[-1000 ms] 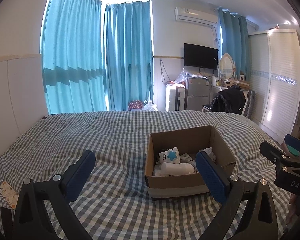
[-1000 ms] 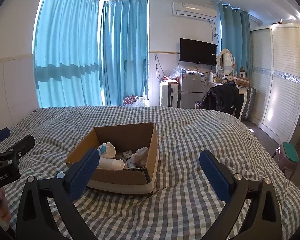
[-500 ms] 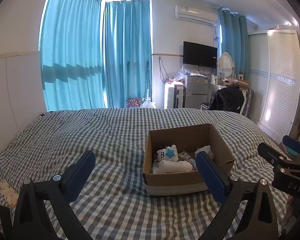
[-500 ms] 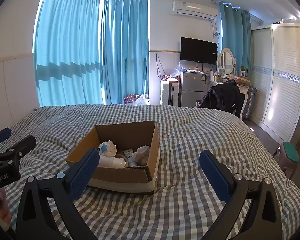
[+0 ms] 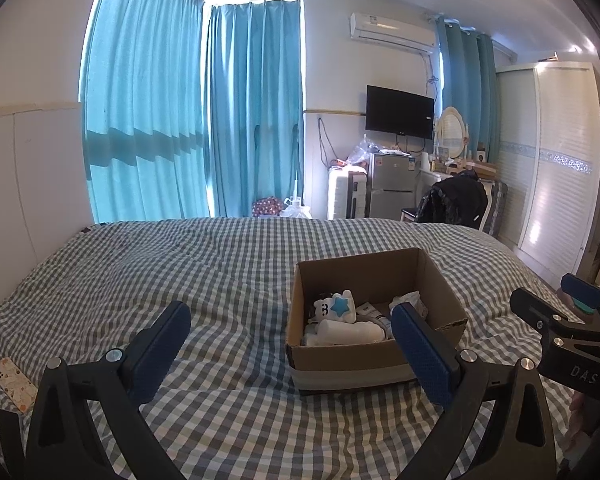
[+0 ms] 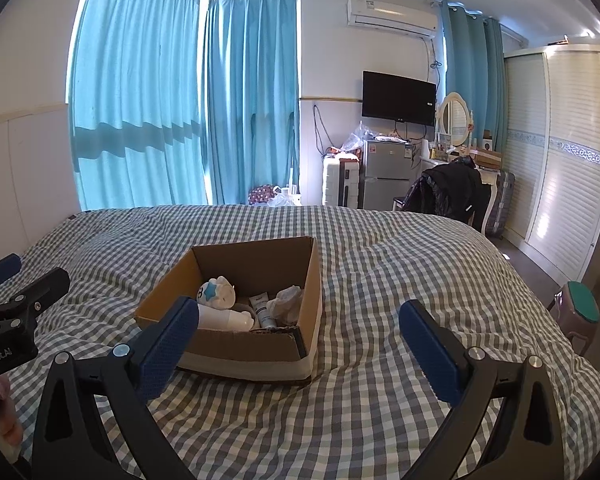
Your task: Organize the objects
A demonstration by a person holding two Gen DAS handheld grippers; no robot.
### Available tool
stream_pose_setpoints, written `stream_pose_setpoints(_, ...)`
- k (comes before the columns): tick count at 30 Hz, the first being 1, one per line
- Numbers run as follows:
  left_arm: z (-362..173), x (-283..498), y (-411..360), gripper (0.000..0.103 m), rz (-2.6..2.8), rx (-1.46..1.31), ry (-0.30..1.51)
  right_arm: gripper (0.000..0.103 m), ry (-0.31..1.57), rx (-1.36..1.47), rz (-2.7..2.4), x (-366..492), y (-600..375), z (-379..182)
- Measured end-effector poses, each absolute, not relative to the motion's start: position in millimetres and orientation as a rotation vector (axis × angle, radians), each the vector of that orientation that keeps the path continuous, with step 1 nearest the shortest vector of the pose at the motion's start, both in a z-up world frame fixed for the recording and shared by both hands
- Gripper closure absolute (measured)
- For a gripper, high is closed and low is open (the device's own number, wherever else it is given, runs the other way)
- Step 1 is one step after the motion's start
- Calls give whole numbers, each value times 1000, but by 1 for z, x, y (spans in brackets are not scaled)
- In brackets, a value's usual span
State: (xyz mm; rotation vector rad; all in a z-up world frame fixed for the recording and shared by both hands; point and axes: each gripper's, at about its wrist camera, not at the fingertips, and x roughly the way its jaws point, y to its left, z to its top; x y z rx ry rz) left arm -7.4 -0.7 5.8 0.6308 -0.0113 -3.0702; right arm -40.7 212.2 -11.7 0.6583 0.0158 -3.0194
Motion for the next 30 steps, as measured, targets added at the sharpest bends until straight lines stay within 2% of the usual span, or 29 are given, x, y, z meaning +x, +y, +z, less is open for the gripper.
stream_pose_setpoints(30, 1, -7, -3, 0, -3054, 661, -18, 2, 24, 661, -3021, -38, 208, -11)
